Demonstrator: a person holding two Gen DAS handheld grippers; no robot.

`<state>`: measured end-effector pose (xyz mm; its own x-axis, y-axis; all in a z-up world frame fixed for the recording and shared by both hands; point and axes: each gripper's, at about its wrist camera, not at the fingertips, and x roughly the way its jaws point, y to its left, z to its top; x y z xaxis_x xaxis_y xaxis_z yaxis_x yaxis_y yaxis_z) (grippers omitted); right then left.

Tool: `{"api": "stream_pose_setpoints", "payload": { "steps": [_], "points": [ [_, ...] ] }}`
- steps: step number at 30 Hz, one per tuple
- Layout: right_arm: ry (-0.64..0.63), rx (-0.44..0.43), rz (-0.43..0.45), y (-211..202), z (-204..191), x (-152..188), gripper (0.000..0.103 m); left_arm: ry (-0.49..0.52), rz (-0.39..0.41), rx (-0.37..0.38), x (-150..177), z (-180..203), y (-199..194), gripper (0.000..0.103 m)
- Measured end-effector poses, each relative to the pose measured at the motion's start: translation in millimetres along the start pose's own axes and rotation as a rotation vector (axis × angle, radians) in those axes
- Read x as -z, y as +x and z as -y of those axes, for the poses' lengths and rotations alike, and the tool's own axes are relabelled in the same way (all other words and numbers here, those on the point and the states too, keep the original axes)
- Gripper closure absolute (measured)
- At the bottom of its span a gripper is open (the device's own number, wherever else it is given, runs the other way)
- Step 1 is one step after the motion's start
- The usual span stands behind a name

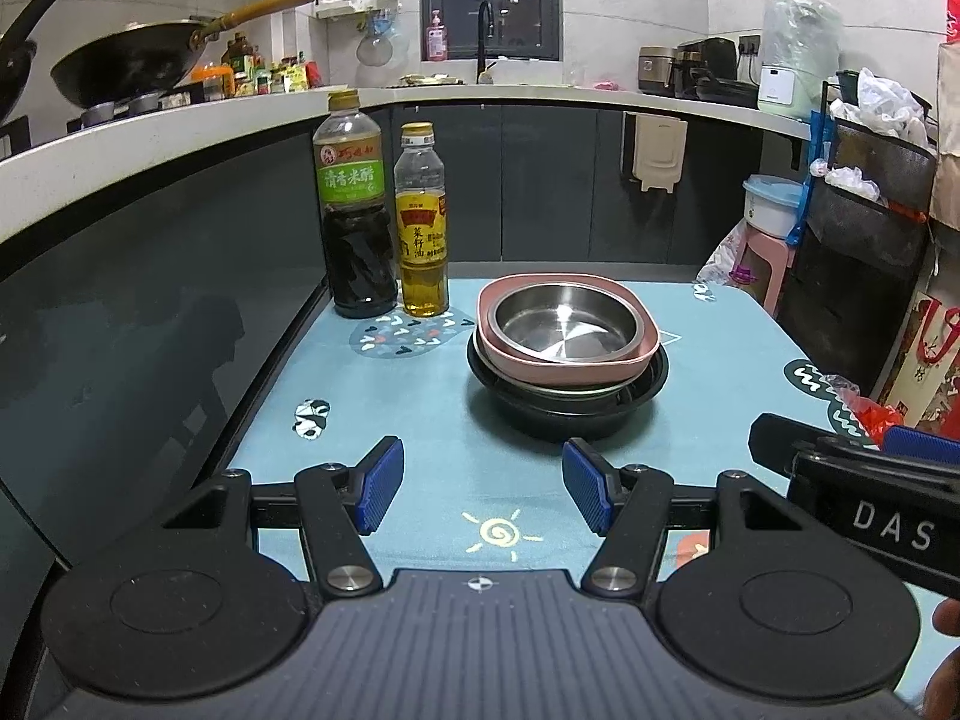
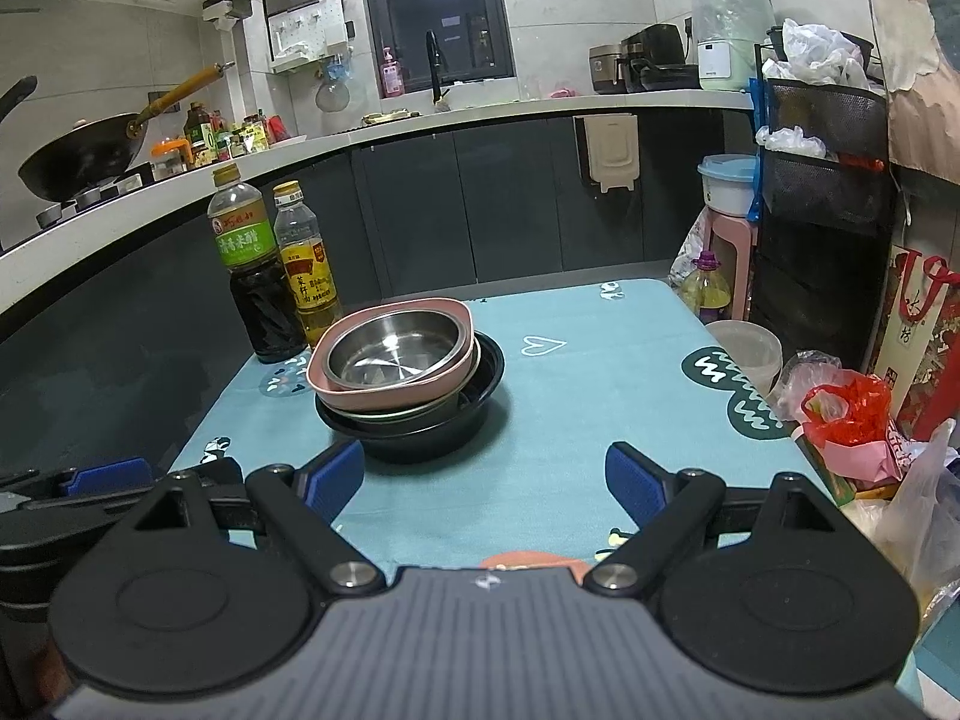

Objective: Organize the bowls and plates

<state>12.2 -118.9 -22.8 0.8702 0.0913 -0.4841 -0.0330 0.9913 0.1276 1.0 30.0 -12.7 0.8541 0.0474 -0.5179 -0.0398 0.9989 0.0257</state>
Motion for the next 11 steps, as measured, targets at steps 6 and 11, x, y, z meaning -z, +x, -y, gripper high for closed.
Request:
{"api": "stream_pose_setpoints", "payload": {
  "steps": [6, 11],
  "points": [
    [0.004, 0.003, -0.005, 1.8, 0.7, 0.7, 0.042, 0.002, 0.014, 0.005, 0.6, 0.7, 0.6, 0.047],
    [0.008, 0.004, -0.008, 3.9, 1.2, 0.7, 0.042, -0.004, -0.001, 0.009, 1.2, 0.5, 3.2, 0.047]
  ]
}}
